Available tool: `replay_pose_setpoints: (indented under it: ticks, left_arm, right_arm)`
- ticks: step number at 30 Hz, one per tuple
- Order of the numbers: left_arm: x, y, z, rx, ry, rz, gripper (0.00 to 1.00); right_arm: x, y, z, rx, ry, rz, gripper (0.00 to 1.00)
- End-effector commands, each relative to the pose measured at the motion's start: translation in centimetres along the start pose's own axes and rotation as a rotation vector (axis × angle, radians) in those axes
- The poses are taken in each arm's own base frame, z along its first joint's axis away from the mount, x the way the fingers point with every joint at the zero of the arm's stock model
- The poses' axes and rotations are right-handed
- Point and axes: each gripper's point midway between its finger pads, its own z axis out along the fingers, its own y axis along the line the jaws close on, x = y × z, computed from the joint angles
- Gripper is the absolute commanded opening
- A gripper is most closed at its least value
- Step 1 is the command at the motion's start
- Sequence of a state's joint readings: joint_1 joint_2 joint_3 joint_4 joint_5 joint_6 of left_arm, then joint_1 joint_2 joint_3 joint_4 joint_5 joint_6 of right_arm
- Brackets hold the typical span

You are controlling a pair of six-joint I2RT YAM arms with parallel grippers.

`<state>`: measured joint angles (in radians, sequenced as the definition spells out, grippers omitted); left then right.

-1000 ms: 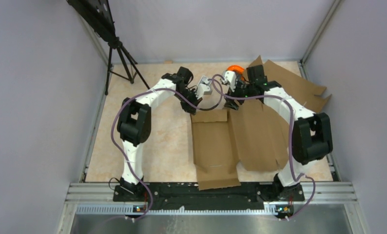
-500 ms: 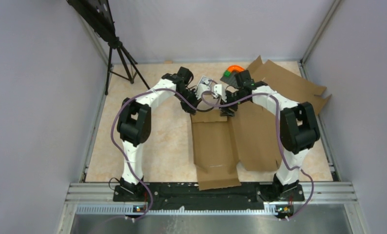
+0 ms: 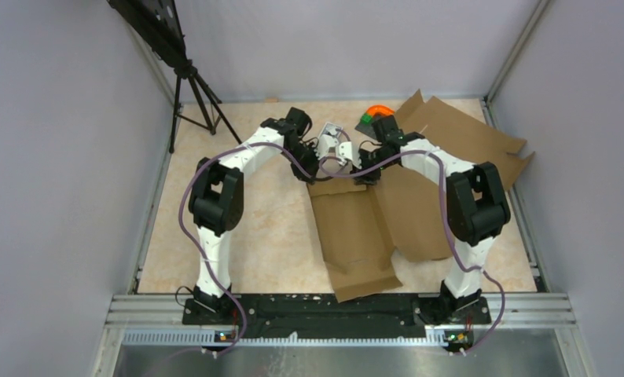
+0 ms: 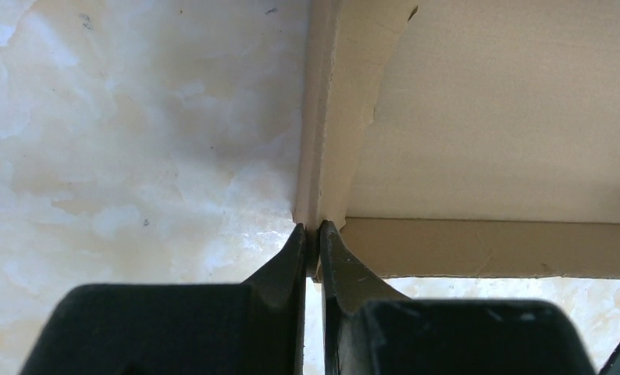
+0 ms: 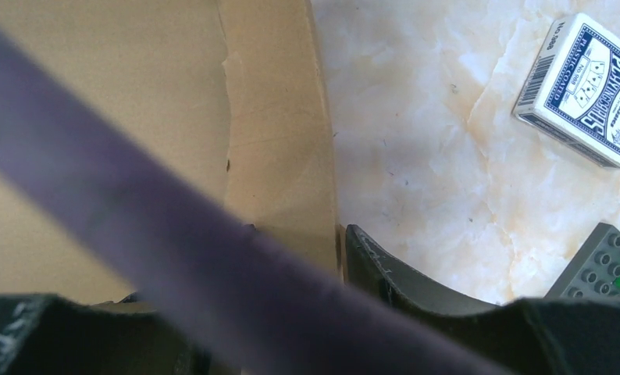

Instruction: Fold the paper box

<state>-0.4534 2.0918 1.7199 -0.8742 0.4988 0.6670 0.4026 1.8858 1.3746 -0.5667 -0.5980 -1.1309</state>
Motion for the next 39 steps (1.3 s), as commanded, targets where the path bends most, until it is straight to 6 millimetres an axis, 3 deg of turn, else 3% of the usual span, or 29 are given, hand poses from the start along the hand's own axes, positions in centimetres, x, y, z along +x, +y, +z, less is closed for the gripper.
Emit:
replay_pose_setpoints:
  ticks: [1,11,17,20,22,26,29,39]
  left_arm:
    - [0.0,0.6,-0.1,-0.053,0.018,0.054,0.08]
    - [0.0,0.5,0.1,-0.052,0.024,0.057,0.08]
    - [-0.1,0.4,0.2,-0.053,0.026,0.065,0.08]
    - [0.0,0.4,0.3,-0.056,0.029,0.063,0.10]
    - [0.0,0.5,0.2,-0.062,0.030,0.063,0.14]
    - [-0.3,0.4,0.1,-0.067,0.013,0.062,0.36]
    - [-1.2,0.3,0.1,-0.056,-0.028,0.066,0.46]
    - [-4.8,0.4,1.0,-0.044,-0.162,0.094,0.54]
  right_arm:
    - [1.6,0.6,1.1,-0.016,0.093,-0.056,0.45]
    - [2.4,0.0,2.4,0.032,0.165,-0.125,0.34]
    - [1.7,-0.6,3.2,0.102,0.154,-0.199,0.28]
    - [1.6,-0.9,3.4,0.137,0.169,-0.240,0.20]
    - [1.1,-0.9,3.2,0.161,0.146,-0.255,0.18]
    - [-0.2,-1.3,2.6,0.228,0.088,-0.303,0.18]
    - [-0.9,-1.1,2.6,0.212,0.058,-0.301,0.17]
    - [-3.2,-0.5,2.5,0.193,-0.049,-0.286,0.18]
